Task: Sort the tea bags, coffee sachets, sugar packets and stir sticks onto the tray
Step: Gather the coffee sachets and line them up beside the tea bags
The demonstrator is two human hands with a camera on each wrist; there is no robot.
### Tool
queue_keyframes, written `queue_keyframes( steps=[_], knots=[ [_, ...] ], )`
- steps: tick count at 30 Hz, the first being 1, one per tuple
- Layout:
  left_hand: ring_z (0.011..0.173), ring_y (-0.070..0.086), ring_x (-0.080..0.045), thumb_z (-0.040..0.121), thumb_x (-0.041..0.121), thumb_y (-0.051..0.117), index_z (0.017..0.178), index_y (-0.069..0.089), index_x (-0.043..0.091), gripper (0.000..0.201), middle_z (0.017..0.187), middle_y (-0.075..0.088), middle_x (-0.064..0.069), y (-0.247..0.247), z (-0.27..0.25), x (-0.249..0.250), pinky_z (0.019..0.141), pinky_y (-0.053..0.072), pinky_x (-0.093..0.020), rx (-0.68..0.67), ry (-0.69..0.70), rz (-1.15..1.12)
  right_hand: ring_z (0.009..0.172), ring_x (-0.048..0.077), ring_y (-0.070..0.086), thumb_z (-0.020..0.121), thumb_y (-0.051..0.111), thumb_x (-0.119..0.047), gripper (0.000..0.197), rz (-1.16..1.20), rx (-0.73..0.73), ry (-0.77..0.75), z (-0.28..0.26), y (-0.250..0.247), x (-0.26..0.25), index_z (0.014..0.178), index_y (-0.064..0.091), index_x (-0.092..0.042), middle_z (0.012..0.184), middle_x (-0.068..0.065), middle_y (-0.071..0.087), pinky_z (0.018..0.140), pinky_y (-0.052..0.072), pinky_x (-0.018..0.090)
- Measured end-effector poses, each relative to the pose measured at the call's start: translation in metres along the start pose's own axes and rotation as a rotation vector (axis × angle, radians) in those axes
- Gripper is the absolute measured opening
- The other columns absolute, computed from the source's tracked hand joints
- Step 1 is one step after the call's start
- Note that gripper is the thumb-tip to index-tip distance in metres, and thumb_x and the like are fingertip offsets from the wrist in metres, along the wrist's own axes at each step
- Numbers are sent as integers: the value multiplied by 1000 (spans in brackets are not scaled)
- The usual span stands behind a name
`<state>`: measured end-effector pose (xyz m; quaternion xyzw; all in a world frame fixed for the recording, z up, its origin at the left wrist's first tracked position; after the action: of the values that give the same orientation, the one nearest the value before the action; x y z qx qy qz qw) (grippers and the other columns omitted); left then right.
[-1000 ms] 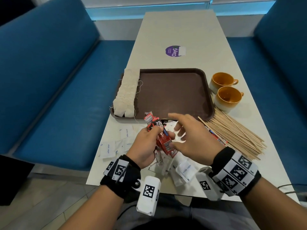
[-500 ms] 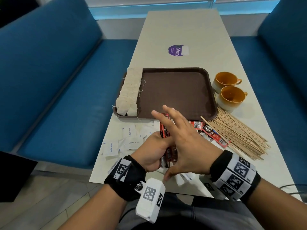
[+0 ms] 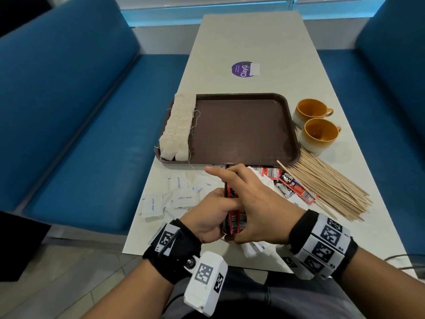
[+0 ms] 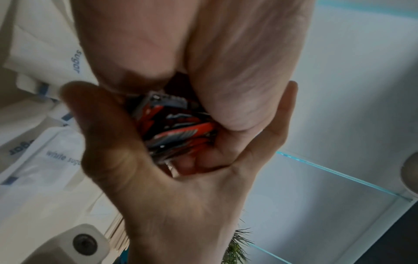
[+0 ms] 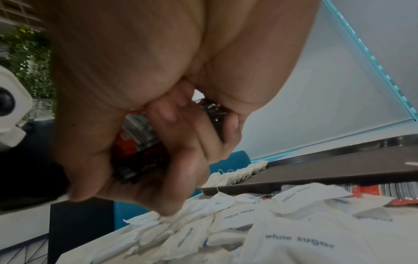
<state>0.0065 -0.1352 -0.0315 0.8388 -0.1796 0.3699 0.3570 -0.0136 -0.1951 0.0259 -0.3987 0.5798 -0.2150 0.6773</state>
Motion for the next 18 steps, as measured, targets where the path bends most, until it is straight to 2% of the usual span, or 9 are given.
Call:
queue_keyframes(
  steps=[3, 5, 7, 8, 10, 12, 14, 16, 18],
  knots=[
    [66, 60, -28, 83, 2, 63, 78, 65, 8, 7, 72, 56, -15, -3, 1, 2, 62, 49, -38, 45, -11, 61, 128, 5, 35, 51, 100, -49, 144, 67, 0, 26, -4, -3, 3, 154, -1, -56, 142, -14, 26, 102, 42, 16],
    [57, 54, -23, 88, 5, 67, 71, 63, 14, 19, 65, 52, -10, -12, 3, 10, 62, 49, -36, 123, 57, 281, 140, 2, 30, 51, 95, -60, 142, 154, 58, 69, -12, -14, 11, 156, -1, -54, 152, -14, 27, 112, 31, 18],
    [59, 56, -19, 92, 14, 71, 78, 60, 17, 18, 65, 57, -1, -18, 4, 28, 64, 49, -32, 190, 177, 629, 140, -1, 32, 62, 87, -64, 125, 188, 161, 191, -25, -29, 33, 157, 7, -50, 150, -15, 34, 112, 29, 20],
    [62, 57, -18, 92, 20, 73, 82, 58, 18, 18, 69, 60, 3, -20, 4, 36, 66, 48, -32, 218, 227, 798, 135, 1, 38, 70, 82, -62, 109, 142, 226, 267, -33, -36, 50, 157, 18, -46, 144, -16, 40, 109, 32, 21],
    [75, 60, -17, 92, 27, 72, 94, 59, 19, 16, 84, 64, 4, -21, 7, 45, 72, 47, -32, 244, 274, 1090, 127, 11, 46, 88, 71, -52, 69, -49, 289, 463, -50, -48, 90, 148, 43, -34, 129, -12, 47, 101, 37, 26],
    [87, 59, -19, 93, 27, 71, 101, 58, 18, 17, 95, 62, 3, -18, 12, 48, 77, 47, -33, 221, 312, 1297, 123, 20, 46, 97, 61, -46, 44, -208, 206, 661, -65, -49, 121, 138, 57, -28, 125, -5, 51, 100, 40, 34],
    [104, 60, -20, 92, 25, 72, 110, 60, 18, 23, 114, 60, 4, -7, 21, 46, 90, 48, -34, 136, 367, 1430, 123, 20, 42, 101, 54, -42, 42, -262, 82, 719, -75, -39, 134, 139, 58, -27, 130, -3, 51, 103, 40, 36],
    [124, 56, -16, 91, 25, 73, 121, 60, 18, 34, 145, 51, 8, 2, 32, 38, 103, 46, -35, 35, 385, 1545, 124, 17, 37, 101, 51, -41, 46, -297, 20, 678, -76, -28, 129, 146, 52, -30, 137, -7, 48, 106, 38, 36],
    [129, 54, -16, 91, 27, 72, 110, 57, 19, 25, 162, 32, 14, 9, 39, 28, 100, 48, -37, -18, 347, 1626, 123, 14, 34, 101, 50, -44, 50, -353, 15, 626, -74, -20, 123, 150, 46, -33, 140, -11, 46, 107, 36, 35]
  ],
)
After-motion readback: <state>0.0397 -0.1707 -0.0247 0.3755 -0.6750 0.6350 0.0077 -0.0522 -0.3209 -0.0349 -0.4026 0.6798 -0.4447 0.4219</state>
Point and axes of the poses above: each hand's wrist, its own z-axis towards the middle knuckle, its own y-axis out of the palm, x = y × z, the point moved 8 cm from there along z, towards the middle knuckle
